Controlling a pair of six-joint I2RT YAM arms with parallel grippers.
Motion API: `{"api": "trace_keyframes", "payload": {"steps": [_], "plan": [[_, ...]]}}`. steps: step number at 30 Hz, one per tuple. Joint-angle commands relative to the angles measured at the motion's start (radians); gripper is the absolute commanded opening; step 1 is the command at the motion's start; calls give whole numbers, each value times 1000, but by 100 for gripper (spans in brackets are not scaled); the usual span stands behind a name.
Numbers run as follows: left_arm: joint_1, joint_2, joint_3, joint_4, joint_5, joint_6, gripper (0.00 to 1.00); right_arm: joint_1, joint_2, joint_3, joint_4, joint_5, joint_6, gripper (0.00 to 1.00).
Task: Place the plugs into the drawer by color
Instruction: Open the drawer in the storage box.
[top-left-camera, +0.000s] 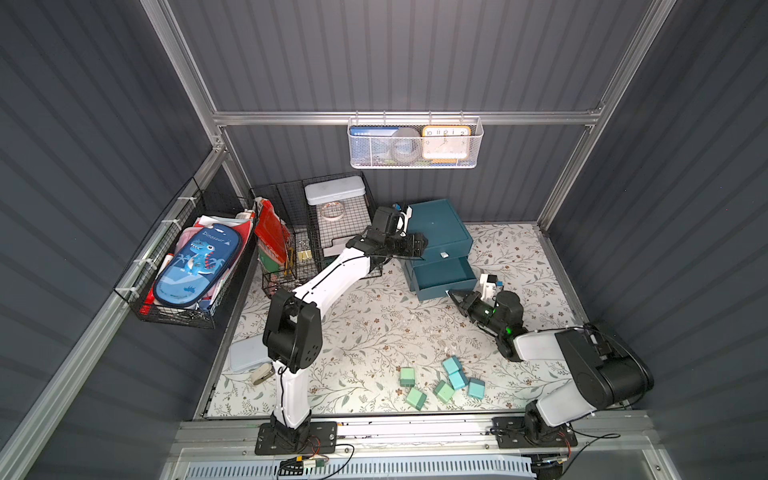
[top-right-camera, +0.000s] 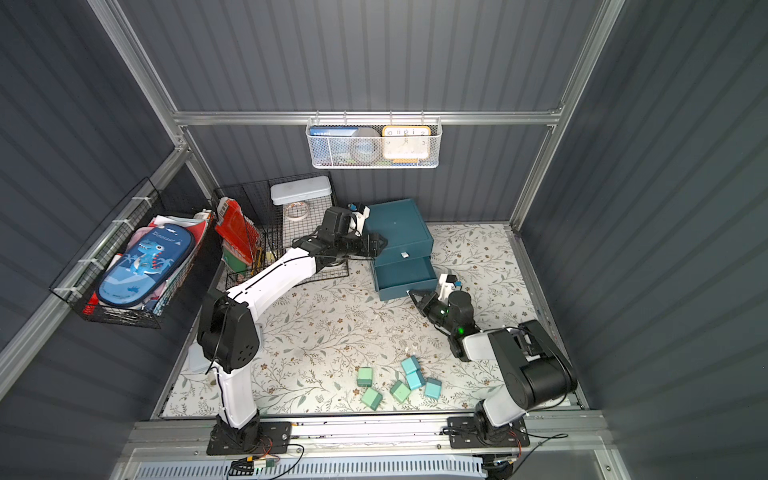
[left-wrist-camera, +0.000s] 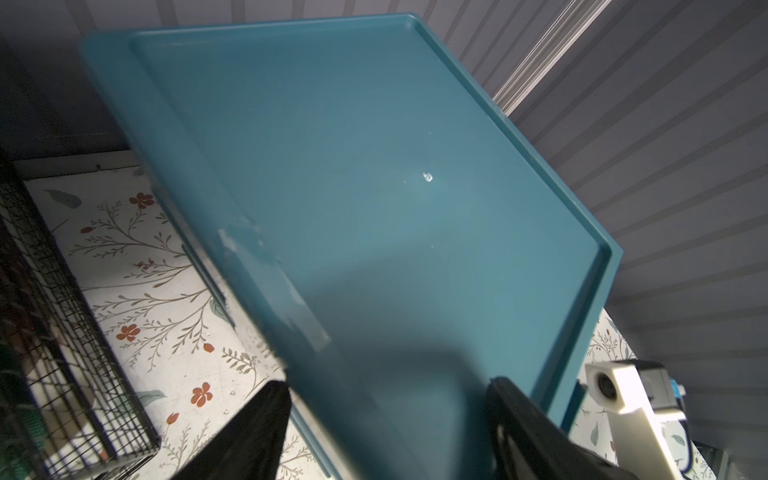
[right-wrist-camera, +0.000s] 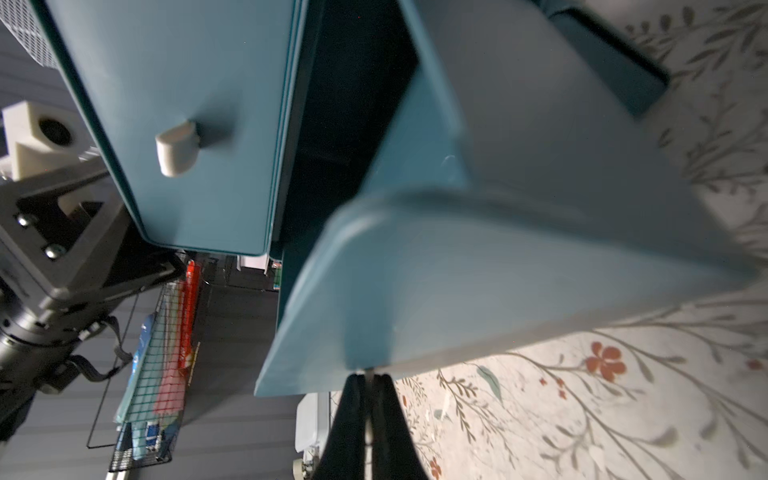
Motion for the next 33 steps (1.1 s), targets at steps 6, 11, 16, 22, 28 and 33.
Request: {"api": "trace_keyframes", "payload": {"steps": [6, 11, 16, 22, 28, 33], "plan": [[-9, 60, -11, -73, -9, 8, 78, 47, -131, -16, -300, 8, -153, 0], [-9, 63, -9, -72, -11, 4, 78, 56, -143, -8, -335, 8, -169, 0], [-9, 60, -18, -70, -11, 3, 78, 86, -165, -9, -393, 37, -200, 3], [-9, 58, -18, -67, -9, 4, 78, 87, -211, -15, -470, 58, -239, 5], [-9, 52, -20, -66, -11, 3, 78, 90, -257, -14, -541, 68, -268, 11], [-9, 51, -11, -67, -1, -4, 78, 94, -309, -8, -643, 45, -311, 26]]}}
